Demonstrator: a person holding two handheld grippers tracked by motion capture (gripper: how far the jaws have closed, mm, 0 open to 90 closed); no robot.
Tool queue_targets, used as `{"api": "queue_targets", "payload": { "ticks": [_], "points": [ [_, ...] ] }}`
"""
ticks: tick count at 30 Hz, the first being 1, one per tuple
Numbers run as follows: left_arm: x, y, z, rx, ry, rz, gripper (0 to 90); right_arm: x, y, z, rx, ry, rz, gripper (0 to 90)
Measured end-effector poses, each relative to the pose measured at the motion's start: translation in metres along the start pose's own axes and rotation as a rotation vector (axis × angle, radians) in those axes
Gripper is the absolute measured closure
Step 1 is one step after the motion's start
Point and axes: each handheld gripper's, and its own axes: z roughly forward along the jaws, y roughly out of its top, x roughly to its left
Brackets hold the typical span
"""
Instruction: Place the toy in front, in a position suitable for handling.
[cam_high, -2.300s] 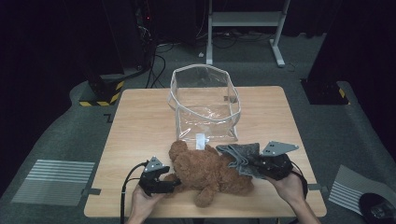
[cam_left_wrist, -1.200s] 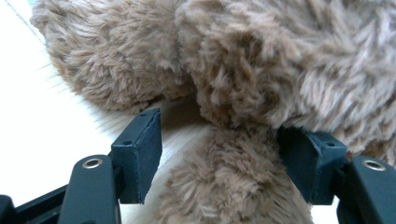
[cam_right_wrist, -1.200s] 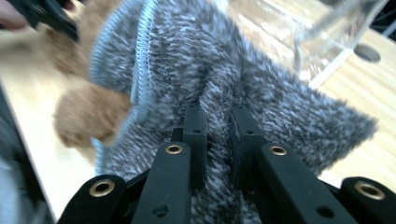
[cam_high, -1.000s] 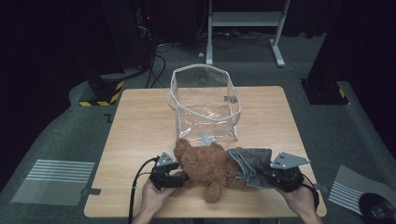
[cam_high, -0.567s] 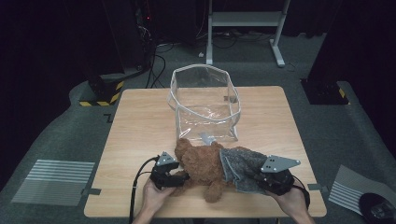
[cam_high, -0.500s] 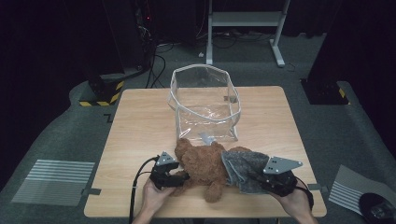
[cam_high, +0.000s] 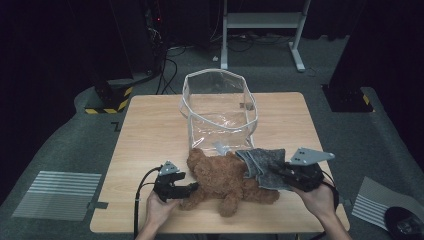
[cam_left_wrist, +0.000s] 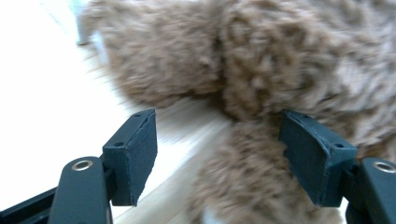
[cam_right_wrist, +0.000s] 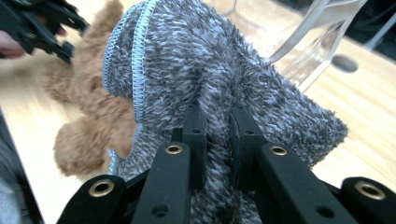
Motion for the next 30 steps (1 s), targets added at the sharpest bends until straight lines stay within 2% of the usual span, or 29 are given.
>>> {"api": "queue_targets", "payload": {
  "ticks": [2, 4, 7, 9, 12, 14, 20, 22, 25, 30],
  "points": [
    [0.004, -0.001, -0.003, -0.003, 0.001, -0.011, 28.9, -0.003, 0.006, 0.015, 0.056, 0.001, 0.008, 79.1],
    [0.006, -0.001, -0.005, -0.012, 0.007, -0.015, 28.8, -0.008, 0.007, 0.030, 0.116, -0.021, -0.001, 79.0],
    [0.008, 0.003, -0.007, -0.014, 0.011, -0.013, 28.7, -0.017, 0.012, 0.038, 0.107, -0.012, 0.047, 79.0],
    [0.010, 0.006, -0.008, -0.011, 0.009, -0.010, 27.7, -0.016, 0.018, 0.039, 0.088, -0.007, 0.046, 79.0],
    [0.016, 0.007, -0.010, -0.018, -0.002, -0.040, 27.4, -0.008, 0.030, 0.044, 0.075, 0.018, 0.020, 79.0],
    [0.020, 0.006, -0.011, -0.016, 0.008, -0.048, 27.3, 0.000, 0.040, 0.050, 0.070, 0.050, -0.004, 79.0],
    [0.025, 0.008, -0.018, -0.027, -0.002, -0.051, 26.4, 0.020, 0.066, 0.076, 0.060, 0.166, -0.034, 78.8],
    [0.023, 0.011, -0.022, -0.038, -0.006, -0.042, 26.0, 0.031, 0.075, 0.086, 0.080, 0.206, -0.045, 78.7],
    [0.019, 0.018, -0.028, -0.060, -0.024, -0.024, 24.8, 0.046, 0.085, 0.101, 0.115, 0.225, -0.081, 78.3],
    [0.013, 0.028, -0.039, -0.094, -0.047, 0.011, 23.4, 0.055, 0.091, 0.122, 0.147, 0.217, -0.105, 78.2]
  ]
}}
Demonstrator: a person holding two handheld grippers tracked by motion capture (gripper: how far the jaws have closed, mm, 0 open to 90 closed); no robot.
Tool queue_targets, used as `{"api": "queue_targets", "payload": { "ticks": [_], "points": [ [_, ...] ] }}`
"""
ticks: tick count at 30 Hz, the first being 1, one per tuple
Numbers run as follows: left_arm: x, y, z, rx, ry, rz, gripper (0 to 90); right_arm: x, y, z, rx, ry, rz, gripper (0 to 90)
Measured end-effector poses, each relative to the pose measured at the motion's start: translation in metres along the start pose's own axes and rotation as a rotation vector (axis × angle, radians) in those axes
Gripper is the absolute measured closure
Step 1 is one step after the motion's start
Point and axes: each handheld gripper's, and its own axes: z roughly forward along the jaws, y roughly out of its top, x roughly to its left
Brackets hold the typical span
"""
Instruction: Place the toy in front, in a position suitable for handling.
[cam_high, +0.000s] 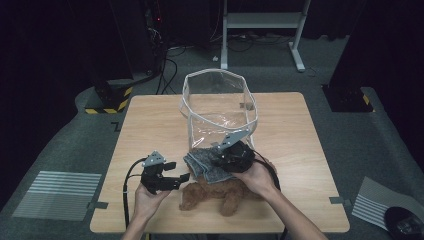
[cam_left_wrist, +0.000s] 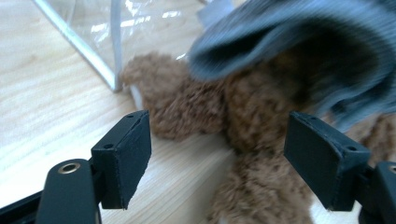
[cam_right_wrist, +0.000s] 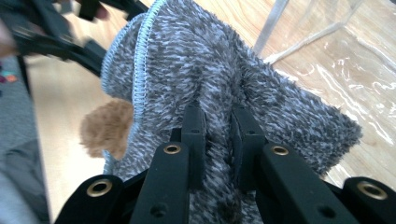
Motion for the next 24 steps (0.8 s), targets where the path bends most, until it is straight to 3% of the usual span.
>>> {"api": "queue_targets", "payload": {
  "ticks": [2, 7, 12, 18, 24],
  "points": [
    [-0.003, 0.003, -0.004, -0.013, -0.005, 0.005, 23.1, -0.001, 0.000, 0.006, 0.013, -0.023, -0.010, 78.1],
    [-0.018, 0.015, -0.015, -0.058, -0.018, 0.047, 23.0, -0.003, -0.005, 0.012, 0.023, -0.022, 0.007, 76.0],
    [-0.037, 0.034, -0.012, -0.053, -0.043, 0.107, 23.0, 0.000, -0.005, 0.015, 0.025, -0.034, -0.009, 73.4],
    [-0.043, 0.049, 0.009, -0.026, -0.036, 0.117, 23.1, -0.002, -0.011, 0.009, -0.015, -0.048, 0.026, 54.3],
    [-0.041, 0.055, 0.020, -0.018, -0.007, 0.099, 23.9, -0.003, -0.025, -0.013, -0.084, -0.074, 0.049, 40.7]
  ]
}}
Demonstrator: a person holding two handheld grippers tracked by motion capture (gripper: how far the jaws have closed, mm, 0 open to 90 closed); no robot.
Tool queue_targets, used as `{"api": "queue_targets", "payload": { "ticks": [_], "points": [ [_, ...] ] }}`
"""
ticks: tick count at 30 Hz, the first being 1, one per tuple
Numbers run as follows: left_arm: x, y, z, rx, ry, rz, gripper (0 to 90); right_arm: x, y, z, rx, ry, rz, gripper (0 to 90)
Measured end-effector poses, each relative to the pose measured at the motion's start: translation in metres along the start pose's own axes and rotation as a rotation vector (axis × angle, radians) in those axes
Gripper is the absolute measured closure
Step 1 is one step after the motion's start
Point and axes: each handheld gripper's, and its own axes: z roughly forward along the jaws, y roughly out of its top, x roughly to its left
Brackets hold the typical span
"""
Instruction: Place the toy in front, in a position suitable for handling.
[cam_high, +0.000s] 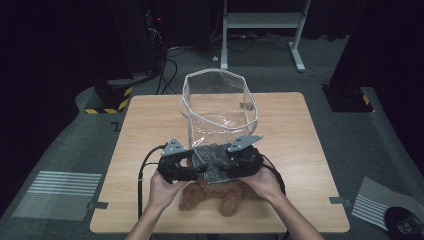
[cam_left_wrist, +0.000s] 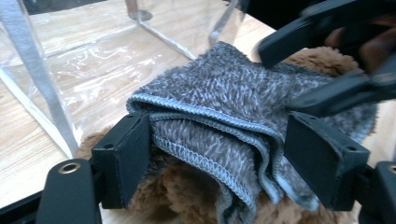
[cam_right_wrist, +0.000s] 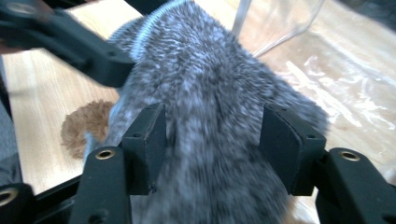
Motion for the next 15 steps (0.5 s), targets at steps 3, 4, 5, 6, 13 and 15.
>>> {"api": "queue_targets", "payload": {
  "ticks": [3, 4, 5, 6, 13, 15],
  "points": [
    [-0.001, 0.002, -0.001, -0.010, 0.031, 0.005, 23.7, -0.003, -0.010, -0.021, -0.050, -0.020, 0.012, 38.6],
    [-0.001, 0.003, -0.004, -0.021, 0.036, 0.007, 23.7, -0.004, -0.015, -0.028, -0.064, -0.030, 0.018, 38.6],
    [-0.002, 0.004, -0.006, -0.027, 0.035, 0.009, 23.7, -0.007, -0.022, -0.038, -0.080, -0.047, 0.029, 38.8],
    [-0.003, 0.005, -0.008, -0.036, 0.033, 0.010, 23.7, -0.010, -0.027, -0.044, -0.091, -0.055, 0.037, 39.1],
    [-0.007, 0.019, -0.006, -0.037, -0.002, 0.034, 23.2, -0.046, -0.086, -0.077, -0.117, -0.124, 0.214, 35.7],
    [-0.010, 0.022, 0.003, 0.002, -0.003, 0.056, 22.9, -0.051, -0.098, -0.080, -0.110, -0.129, 0.237, 33.6]
  ]
}}
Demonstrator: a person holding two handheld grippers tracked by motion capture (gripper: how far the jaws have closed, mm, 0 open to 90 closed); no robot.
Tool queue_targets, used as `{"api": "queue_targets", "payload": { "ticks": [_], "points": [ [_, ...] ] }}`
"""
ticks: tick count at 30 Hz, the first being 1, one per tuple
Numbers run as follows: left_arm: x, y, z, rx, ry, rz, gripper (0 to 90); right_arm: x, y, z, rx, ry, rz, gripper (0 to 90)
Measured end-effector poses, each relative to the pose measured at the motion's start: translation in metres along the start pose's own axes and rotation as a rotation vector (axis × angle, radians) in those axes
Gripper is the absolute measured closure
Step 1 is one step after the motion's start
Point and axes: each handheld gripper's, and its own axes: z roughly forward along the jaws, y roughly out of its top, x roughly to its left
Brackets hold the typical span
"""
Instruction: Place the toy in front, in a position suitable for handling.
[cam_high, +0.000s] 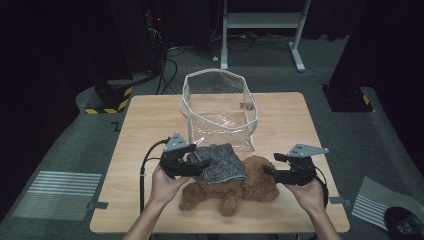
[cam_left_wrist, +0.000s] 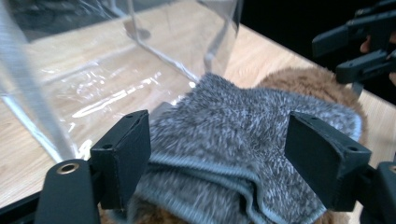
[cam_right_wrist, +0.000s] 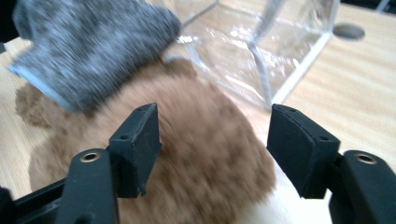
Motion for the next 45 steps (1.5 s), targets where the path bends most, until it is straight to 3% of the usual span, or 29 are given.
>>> {"api": "queue_targets", "payload": {
  "ticks": [3, 8, 11, 13, 15, 18, 22, 26, 29, 32, 35, 39, 42, 45],
  "points": [
    [-0.002, 0.002, 0.015, 0.064, -0.001, 0.014, 22.7, -0.007, -0.013, 0.001, 0.024, 0.010, 0.019, 28.4],
    [-0.003, 0.000, 0.038, 0.160, 0.013, 0.037, 26.1, -0.014, -0.031, 0.007, 0.016, 0.081, 0.060, 24.8],
    [-0.001, -0.003, 0.043, 0.173, -0.010, 0.028, 41.3, -0.016, -0.036, 0.013, 0.017, 0.114, 0.069, 24.8],
    [-0.001, -0.004, 0.041, 0.175, -0.011, 0.041, 56.0, -0.016, -0.037, 0.015, 0.021, 0.116, 0.076, 27.1],
    [-0.001, -0.005, 0.039, 0.178, -0.010, 0.055, 64.5, -0.016, -0.037, 0.014, 0.012, 0.125, 0.057, 31.8],
    [0.000, -0.008, 0.032, 0.189, -0.016, 0.067, 70.9, -0.011, -0.036, 0.014, 0.015, 0.134, 0.027, 40.1],
    [0.006, -0.015, 0.020, 0.195, -0.023, 0.049, 73.6, -0.003, -0.037, 0.021, 0.034, 0.172, -0.004, 55.1],
    [0.015, -0.023, 0.003, 0.198, 0.010, 0.041, 73.8, 0.011, -0.033, 0.034, 0.048, 0.194, -0.046, 64.8],
    [0.028, -0.032, -0.012, 0.186, 0.039, 0.007, 73.9, 0.021, -0.027, 0.045, 0.046, 0.203, -0.072, 72.6],
    [0.044, -0.044, -0.030, 0.163, 0.060, -0.057, 74.0, 0.032, -0.019, 0.055, 0.036, 0.200, -0.096, 79.1],
    [0.059, -0.054, -0.046, 0.146, 0.119, -0.092, 74.4, 0.038, -0.014, 0.062, 0.019, 0.180, -0.101, 81.9],
    [0.077, -0.067, -0.066, 0.084, 0.095, -0.154, 74.3, 0.043, -0.010, 0.067, 0.017, 0.158, -0.096, 82.6],
    [0.069, -0.068, -0.076, 0.020, 0.062, -0.137, 74.2, 0.051, -0.007, 0.073, 0.012, 0.141, -0.092, 82.8],
    [0.053, -0.066, -0.076, 0.028, 0.059, -0.085, 74.1, 0.061, -0.002, 0.083, 0.011, 0.125, -0.096, 82.7]
  ]
}}
